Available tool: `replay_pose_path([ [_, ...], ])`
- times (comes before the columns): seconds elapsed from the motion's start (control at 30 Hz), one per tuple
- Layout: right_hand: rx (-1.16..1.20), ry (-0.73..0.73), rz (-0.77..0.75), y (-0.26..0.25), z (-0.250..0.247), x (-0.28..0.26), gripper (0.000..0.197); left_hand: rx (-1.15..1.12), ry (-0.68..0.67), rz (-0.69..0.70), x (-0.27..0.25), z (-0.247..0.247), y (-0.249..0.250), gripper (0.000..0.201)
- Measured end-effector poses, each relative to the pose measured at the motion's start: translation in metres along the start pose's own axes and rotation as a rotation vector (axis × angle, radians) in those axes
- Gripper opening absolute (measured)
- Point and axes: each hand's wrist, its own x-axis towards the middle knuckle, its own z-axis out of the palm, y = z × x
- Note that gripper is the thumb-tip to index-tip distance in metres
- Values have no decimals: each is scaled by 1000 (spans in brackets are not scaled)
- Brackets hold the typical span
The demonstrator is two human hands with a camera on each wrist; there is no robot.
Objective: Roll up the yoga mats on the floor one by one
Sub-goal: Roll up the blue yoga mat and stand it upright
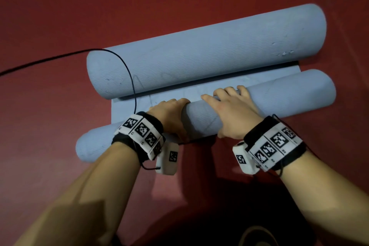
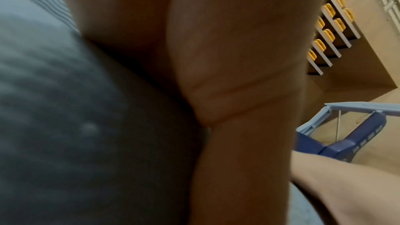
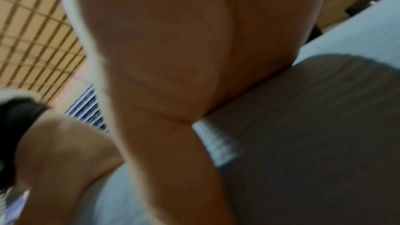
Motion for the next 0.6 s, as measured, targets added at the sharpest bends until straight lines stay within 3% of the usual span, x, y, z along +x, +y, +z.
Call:
replay_pose_path([
  [0.17,13,-42,-16,3,-9,11,108,-14,51,3,-1,3,-3,101],
  [0.3,40,-95,-20,7,-16,21,108,68,140,-35,-9,12,7,115],
  [0.4,66,-119,-23,10,-20,26,111,81,196,-41,-9,16,10,111],
  [0.6,12,9,24,6,-13,11,117,56,134,-36,3,-2,5,101],
])
